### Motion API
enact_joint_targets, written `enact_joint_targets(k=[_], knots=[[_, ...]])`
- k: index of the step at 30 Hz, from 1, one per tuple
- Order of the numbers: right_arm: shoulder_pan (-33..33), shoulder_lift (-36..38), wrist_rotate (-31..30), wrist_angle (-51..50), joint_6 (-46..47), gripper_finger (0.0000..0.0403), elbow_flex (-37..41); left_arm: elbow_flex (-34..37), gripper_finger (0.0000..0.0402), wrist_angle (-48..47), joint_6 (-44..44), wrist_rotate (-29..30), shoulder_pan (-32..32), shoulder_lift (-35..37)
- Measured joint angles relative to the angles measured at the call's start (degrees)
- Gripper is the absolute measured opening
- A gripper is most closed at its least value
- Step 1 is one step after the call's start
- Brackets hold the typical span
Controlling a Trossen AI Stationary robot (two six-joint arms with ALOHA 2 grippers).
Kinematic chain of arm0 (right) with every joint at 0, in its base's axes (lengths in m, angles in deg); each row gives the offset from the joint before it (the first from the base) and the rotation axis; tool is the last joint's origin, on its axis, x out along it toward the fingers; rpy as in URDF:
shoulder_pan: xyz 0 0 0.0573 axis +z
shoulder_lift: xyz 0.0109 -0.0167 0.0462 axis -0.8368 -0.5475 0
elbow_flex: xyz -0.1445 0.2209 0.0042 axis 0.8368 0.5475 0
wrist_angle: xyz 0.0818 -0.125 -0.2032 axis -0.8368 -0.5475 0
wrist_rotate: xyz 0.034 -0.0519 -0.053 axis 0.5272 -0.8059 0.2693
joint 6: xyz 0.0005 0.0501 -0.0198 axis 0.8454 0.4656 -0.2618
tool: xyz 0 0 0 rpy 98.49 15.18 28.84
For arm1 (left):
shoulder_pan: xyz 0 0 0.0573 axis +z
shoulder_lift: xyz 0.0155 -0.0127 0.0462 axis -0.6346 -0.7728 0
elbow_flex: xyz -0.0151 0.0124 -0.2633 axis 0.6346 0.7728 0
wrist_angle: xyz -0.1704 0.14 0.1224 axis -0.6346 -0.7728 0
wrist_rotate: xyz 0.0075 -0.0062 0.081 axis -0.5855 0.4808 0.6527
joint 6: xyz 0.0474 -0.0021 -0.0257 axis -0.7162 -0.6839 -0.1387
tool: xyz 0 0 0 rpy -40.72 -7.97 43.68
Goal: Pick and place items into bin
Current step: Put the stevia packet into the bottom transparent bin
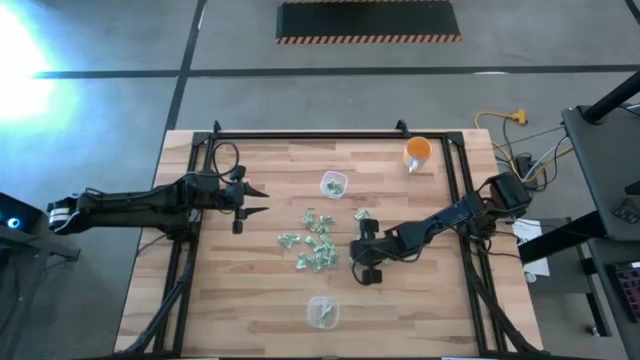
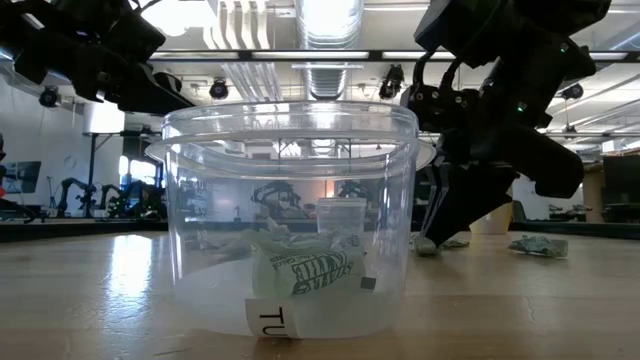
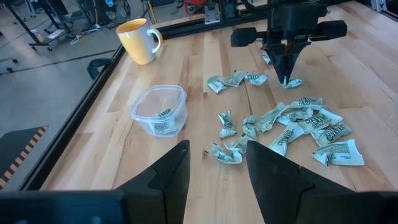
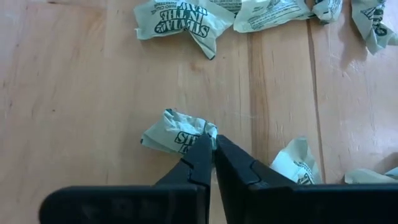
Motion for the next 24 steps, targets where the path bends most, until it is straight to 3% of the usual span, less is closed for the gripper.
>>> enact_joint_targets(k=[12,24], knots=[[1.1,4.5,-0.2,0.4,-2.6,0.0009,-3.5,0.0,0.0142,0.1,0.0,0.0,0.0,0.0],[8.6,4.6,1.9,7.4,-12.4,0.0009,-9.2,0.0,0.0142,0.1,0.0,0.0,0.0,-0.2]])
